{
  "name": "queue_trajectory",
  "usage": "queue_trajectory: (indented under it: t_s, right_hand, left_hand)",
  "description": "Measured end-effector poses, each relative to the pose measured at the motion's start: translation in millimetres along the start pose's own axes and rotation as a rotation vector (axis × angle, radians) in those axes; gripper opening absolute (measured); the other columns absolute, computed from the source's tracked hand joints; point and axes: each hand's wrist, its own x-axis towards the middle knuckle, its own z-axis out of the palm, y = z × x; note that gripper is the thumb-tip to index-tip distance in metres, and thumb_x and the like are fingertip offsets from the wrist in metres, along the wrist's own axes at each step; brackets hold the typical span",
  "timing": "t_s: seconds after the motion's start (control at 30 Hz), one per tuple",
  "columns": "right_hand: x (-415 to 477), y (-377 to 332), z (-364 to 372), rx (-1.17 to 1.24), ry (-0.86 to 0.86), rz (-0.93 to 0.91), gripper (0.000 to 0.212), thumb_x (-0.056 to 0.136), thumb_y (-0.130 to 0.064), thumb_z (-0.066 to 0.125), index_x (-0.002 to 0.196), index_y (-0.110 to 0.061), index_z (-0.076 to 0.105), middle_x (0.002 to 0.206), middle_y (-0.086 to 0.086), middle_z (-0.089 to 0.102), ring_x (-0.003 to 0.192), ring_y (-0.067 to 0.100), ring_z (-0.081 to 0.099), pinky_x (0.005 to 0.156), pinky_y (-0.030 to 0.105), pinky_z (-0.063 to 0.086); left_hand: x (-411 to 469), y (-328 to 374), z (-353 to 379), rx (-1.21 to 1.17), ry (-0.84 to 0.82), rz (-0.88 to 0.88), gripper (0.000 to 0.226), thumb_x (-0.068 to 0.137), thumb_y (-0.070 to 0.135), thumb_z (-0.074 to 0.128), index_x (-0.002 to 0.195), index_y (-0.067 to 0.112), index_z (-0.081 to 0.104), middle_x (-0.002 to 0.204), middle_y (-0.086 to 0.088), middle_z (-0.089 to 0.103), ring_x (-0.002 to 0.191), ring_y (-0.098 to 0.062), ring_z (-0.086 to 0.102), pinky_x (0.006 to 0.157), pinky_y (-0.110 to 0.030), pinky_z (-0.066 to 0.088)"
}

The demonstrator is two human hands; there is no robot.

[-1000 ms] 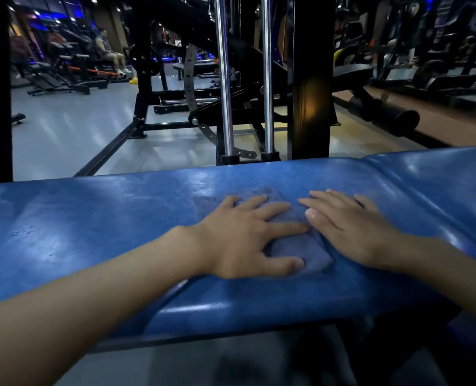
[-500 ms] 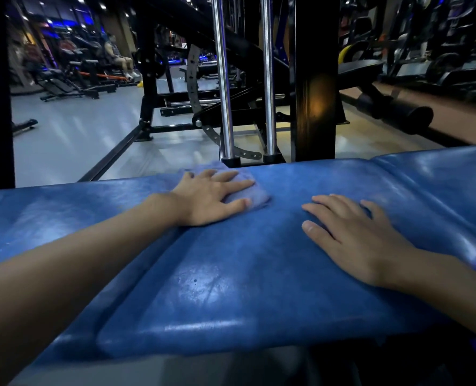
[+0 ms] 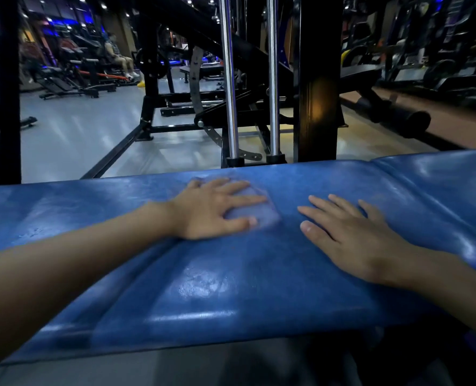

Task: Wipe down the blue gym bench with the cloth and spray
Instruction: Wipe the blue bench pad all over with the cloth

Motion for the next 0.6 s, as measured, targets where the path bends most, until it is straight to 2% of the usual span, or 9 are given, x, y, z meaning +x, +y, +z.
queue_trajectory:
  t_s: [0.13,0.23,0.37,0.53,0.6]
  right_hand:
    - [2.2,2.4,3.3,-0.013,0.015,0.001,0.077,0.079,-0.071,-0.004,0.149,-0.045,0.015,0.161,-0.02,0.001,0.148,0.007,-0.008,0.119,0.048,-0.004]
    - [3.0,2.3,6.0,-0.019,0.023,0.002,0.073,0.082,-0.07,0.0,0.149,-0.045,0.016,0.161,-0.019,0.003,0.148,0.007,-0.007,0.119,0.048,-0.003]
    - [3.1,1.8,6.7,-0.014,0.036,0.01,0.072,0.082,-0.068,0.0,0.148,-0.044,0.018,0.161,-0.018,0.005,0.148,0.008,-0.004,0.118,0.049,-0.001]
    - [2.8,1.0,5.6,0.001,0.044,0.017,0.07,0.083,-0.065,-0.001,0.148,-0.044,0.017,0.161,-0.017,0.009,0.149,0.009,0.0,0.118,0.049,0.001]
    - [2.6,0.7,4.4,0.032,0.056,0.02,0.069,0.084,-0.064,0.0,0.148,-0.043,0.018,0.161,-0.017,0.012,0.148,0.008,0.002,0.118,0.049,0.001]
  left_hand:
    - [32.5,-62.1,-2.5,-0.065,-0.044,-0.333,0.07,0.077,0.089,0.01,0.144,0.066,0.012,0.163,0.012,0.017,0.149,-0.023,0.019,0.112,-0.064,0.017]
    - [36.1,-63.8,2.8,-0.044,-0.058,-0.352,0.066,0.083,0.084,0.01,0.146,0.063,0.012,0.163,0.013,0.018,0.148,-0.026,0.021,0.11,-0.064,0.016]
    - [3.8,-23.7,2.7,-0.028,-0.019,-0.191,0.071,0.076,0.084,0.004,0.144,0.065,0.008,0.164,0.016,0.012,0.15,-0.019,0.014,0.114,-0.06,0.014]
    - [-62.5,62.5,-1.9,0.088,0.007,0.198,0.067,0.082,0.079,0.004,0.146,0.061,-0.003,0.166,0.013,-0.003,0.152,-0.023,0.003,0.118,-0.054,0.009]
    - [-76.2,75.4,-4.3,0.089,0.007,0.254,0.066,0.084,0.077,0.008,0.147,0.06,-0.003,0.165,0.014,-0.004,0.152,-0.023,0.001,0.118,-0.054,0.008]
